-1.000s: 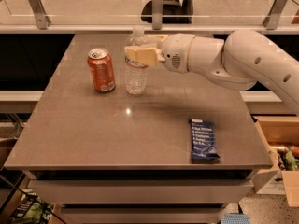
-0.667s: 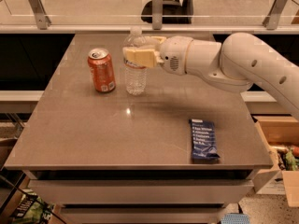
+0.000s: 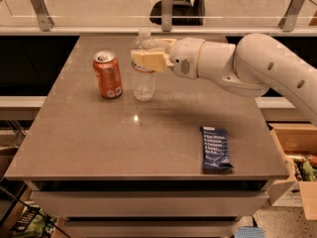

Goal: Move water bottle near coke can

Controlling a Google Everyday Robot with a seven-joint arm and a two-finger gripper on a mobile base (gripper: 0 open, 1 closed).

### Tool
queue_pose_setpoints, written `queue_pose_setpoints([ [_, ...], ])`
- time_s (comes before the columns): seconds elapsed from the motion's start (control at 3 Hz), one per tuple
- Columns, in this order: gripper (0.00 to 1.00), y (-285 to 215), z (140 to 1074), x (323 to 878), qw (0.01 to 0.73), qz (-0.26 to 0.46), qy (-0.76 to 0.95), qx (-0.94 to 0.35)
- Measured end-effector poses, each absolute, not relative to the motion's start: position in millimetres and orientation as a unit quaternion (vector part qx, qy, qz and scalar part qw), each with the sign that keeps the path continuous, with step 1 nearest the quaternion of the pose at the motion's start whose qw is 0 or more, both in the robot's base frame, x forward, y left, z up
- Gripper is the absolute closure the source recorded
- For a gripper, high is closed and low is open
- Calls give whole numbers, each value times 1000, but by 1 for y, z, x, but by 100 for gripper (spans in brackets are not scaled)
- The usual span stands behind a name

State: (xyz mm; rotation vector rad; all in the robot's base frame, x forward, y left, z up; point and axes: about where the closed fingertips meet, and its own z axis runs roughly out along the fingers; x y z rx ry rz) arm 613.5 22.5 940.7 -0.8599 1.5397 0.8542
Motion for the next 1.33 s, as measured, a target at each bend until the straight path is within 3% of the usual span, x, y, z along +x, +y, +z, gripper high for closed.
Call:
queue_pose_setpoints([
  [0.67, 13, 23, 941, 613, 557, 362, 652, -365],
  [1.0, 0, 25, 942, 613, 557, 363, 651, -366],
  [1.33, 0, 25, 942, 613, 557, 363, 651, -366],
])
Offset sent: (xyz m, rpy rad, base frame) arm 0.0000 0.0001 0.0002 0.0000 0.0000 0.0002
